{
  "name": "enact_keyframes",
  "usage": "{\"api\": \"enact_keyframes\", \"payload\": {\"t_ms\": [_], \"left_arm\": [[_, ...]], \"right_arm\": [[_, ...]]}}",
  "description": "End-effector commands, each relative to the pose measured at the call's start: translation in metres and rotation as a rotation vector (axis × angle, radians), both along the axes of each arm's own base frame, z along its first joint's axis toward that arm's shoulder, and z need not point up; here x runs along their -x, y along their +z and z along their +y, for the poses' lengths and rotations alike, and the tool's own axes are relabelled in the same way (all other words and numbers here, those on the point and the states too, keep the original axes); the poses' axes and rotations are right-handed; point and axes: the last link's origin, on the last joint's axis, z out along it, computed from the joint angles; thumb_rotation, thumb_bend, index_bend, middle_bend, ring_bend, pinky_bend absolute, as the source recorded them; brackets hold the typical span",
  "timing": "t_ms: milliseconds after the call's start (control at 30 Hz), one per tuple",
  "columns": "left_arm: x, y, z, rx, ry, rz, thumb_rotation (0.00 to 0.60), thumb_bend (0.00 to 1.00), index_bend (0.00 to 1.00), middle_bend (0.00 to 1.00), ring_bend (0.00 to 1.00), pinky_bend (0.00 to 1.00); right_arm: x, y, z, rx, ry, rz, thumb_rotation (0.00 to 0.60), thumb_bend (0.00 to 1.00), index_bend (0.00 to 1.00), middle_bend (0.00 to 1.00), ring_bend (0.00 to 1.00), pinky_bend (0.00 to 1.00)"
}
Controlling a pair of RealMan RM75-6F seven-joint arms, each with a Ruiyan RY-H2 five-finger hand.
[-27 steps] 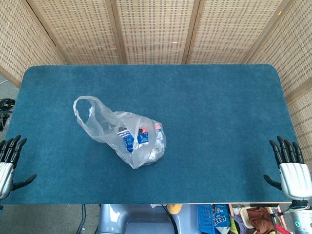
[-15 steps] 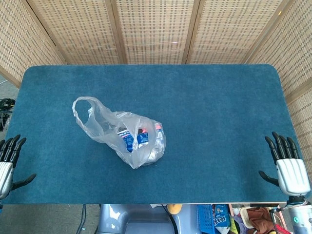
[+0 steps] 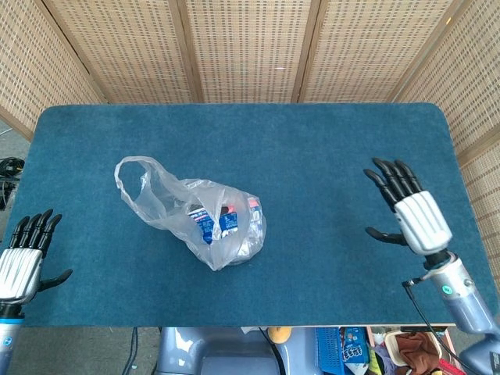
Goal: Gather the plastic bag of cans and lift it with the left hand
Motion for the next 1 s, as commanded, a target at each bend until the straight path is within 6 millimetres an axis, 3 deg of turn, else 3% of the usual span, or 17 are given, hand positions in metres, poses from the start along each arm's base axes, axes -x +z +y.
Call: {"api": "enact_keyframes", "payload": {"t_ms": [33,500,833,1000], "left_arm": [[0.000,-0.004,0.004,-0.004,-0.017,-0.007,0.600,0.13,0.00,0.00,0.00,0.00],[0.009,-0.007,0.015,-0.022,0.012,0.000,0.600,0.13,0.00,0.00,0.00,0.00],[0.010,-0.005,0.016,-0.029,0.022,-0.004,0.600,0.13,0.00,0.00,0.00,0.00],[0.011,-0.004,0.017,-0.033,0.030,-0.006,0.600,0.13,0.00,0.00,0.00,0.00]], "right_arm": [[-0.022,-0.010,-0.013,-0.052,0.043,-0.023,0.600,0.00,0.00,0.00,0.00,0.00],[-0.112,-0.063,-0.049,-0.237,0.211,-0.183,0.600,0.00,0.00,0.00,0.00,0.00],[-0.160,-0.109,-0.057,-0.342,0.221,-0.252,0.600,0.00,0.00,0.00,0.00,0.00],[-0.177,-0.121,-0.058,-0.334,0.237,-0.269,0.600,0.00,0.00,0.00,0.00,0.00]]}}
